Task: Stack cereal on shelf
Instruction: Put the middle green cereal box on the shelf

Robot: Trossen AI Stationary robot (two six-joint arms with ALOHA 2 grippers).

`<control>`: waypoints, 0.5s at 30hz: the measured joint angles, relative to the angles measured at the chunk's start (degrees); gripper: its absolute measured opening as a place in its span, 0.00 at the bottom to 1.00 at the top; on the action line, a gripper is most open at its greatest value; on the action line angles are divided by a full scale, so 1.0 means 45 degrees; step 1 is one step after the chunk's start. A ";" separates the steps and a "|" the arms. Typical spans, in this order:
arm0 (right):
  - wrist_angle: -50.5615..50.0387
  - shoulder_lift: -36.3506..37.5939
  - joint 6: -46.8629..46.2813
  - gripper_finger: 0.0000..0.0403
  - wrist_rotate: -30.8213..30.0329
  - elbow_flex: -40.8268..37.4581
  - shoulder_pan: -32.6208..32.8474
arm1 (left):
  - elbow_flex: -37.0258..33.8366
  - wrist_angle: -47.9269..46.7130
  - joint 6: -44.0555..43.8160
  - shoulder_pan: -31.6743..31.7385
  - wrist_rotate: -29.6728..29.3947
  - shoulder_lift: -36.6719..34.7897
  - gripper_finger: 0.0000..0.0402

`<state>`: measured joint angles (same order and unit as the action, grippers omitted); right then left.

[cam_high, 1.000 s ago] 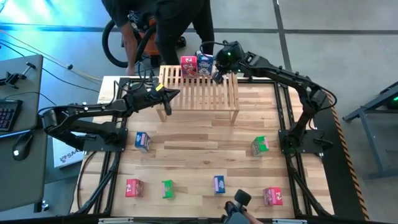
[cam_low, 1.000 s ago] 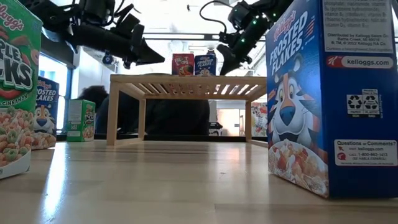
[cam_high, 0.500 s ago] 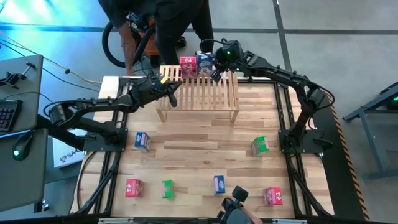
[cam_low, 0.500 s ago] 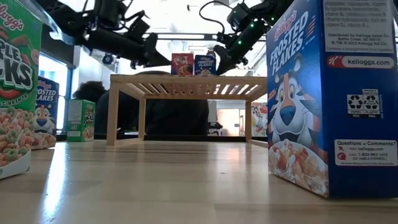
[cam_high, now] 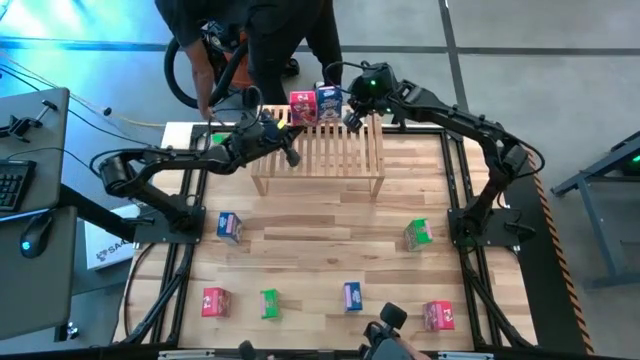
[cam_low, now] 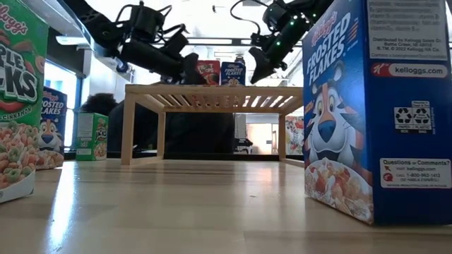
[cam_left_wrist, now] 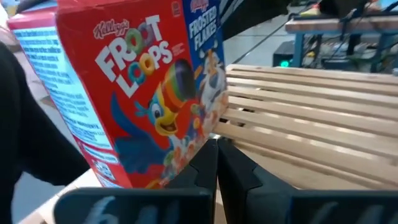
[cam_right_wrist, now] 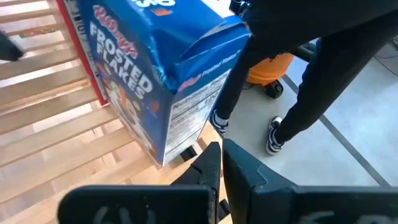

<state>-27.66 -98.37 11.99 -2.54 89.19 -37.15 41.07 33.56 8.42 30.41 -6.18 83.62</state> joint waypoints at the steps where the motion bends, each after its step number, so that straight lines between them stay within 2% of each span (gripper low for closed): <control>1: -0.0051 0.0005 0.0010 0.01 0.0055 0.0000 0.0000 | 0.0073 -0.0023 0.0108 0.0000 -0.0130 0.0104 0.00; 6: -0.0802 0.0428 0.0207 0.01 0.0314 -0.0005 0.0111 | 0.0228 -0.0046 0.0376 0.0032 -0.0376 0.0274 0.00; 11: -0.2923 0.1755 -0.0106 0.00 -0.0221 -0.0005 0.0848 | -0.0605 0.0239 -0.0235 -0.0027 0.1601 -0.0912 0.00; 15: -0.3711 0.2689 -0.0866 0.00 -0.1110 -0.0090 0.2113 | -0.1718 0.0907 -0.0482 -0.0476 0.1986 -0.2281 0.00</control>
<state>-44.36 -86.27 8.09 -7.54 88.78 -27.64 33.34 37.64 6.25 28.27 2.76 73.36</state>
